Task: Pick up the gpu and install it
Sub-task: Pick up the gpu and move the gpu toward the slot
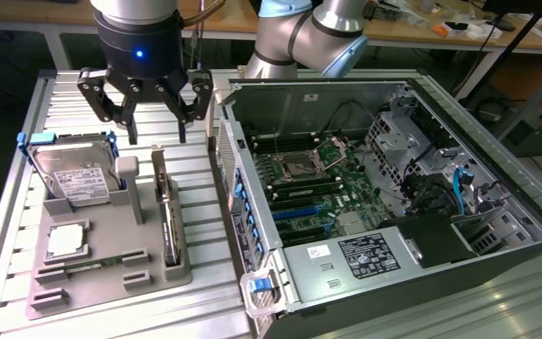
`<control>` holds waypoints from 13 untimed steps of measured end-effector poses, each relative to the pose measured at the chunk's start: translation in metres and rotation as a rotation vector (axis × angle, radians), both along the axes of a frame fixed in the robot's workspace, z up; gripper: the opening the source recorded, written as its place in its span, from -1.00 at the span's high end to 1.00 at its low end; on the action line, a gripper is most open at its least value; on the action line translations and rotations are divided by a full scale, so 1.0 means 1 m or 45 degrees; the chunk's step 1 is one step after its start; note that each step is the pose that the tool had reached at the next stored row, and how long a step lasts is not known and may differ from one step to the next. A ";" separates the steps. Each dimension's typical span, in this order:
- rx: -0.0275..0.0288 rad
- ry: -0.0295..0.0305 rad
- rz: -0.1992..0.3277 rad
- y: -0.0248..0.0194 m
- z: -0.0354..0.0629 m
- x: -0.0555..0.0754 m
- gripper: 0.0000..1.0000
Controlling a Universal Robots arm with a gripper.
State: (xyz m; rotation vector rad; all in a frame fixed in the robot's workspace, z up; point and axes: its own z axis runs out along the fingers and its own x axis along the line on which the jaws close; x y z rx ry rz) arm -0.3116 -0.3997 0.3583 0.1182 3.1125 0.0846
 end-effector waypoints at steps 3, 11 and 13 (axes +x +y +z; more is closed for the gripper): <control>0.0000 0.0000 0.000 0.0000 -0.0016 0.000 -0.33; 0.0001 0.0000 0.000 -0.0029 -0.0046 0.000 -0.33; 0.0000 -0.0001 0.000 -0.0046 -0.0052 0.000 -0.33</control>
